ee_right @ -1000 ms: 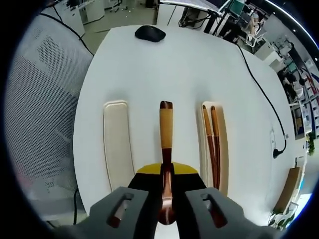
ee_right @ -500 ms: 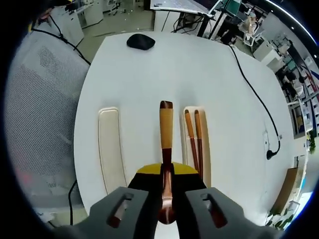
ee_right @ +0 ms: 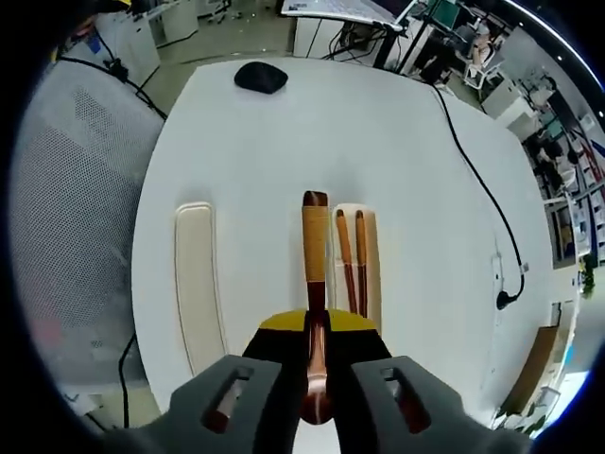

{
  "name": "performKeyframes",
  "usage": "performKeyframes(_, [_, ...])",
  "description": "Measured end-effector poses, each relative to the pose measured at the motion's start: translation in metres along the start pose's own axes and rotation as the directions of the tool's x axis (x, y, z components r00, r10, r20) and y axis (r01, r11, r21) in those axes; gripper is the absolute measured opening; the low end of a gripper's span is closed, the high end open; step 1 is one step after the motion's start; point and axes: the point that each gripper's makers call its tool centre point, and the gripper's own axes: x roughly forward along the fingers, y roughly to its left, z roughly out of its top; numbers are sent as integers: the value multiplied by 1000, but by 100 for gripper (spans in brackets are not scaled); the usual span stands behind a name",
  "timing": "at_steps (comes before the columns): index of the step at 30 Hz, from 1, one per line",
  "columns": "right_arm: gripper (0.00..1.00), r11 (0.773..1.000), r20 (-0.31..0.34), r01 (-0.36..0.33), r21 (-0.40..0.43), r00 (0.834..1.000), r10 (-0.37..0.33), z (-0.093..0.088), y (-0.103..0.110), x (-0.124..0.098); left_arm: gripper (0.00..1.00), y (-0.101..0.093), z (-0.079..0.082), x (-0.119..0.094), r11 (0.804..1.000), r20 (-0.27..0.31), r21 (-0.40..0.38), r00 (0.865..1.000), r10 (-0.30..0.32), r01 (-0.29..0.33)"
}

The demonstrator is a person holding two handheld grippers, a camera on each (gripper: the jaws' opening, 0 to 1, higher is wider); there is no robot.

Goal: Arrange the utensils inside the cutlery case until each visible utensil rests in its matching compartment.

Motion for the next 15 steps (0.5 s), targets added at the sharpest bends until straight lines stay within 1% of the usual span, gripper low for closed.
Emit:
performKeyframes(5, [2, 1000, 1, 2, 11, 1000, -2, 2, -11, -1, 70, 1, 0, 1, 1000, -6, 2, 1000, 3, -2])
performKeyframes(9, [2, 1000, -7, 1, 0, 1000, -1, 1, -16, 1, 70, 3, 3, 3, 1000, 7, -13, 1000, 4, -4])
performKeyframes(15, [2, 999, -13, 2, 34, 1000, -2, -2, -29, 8, 70, 3, 2, 6, 1000, -1, -18, 1000, 3, -3])
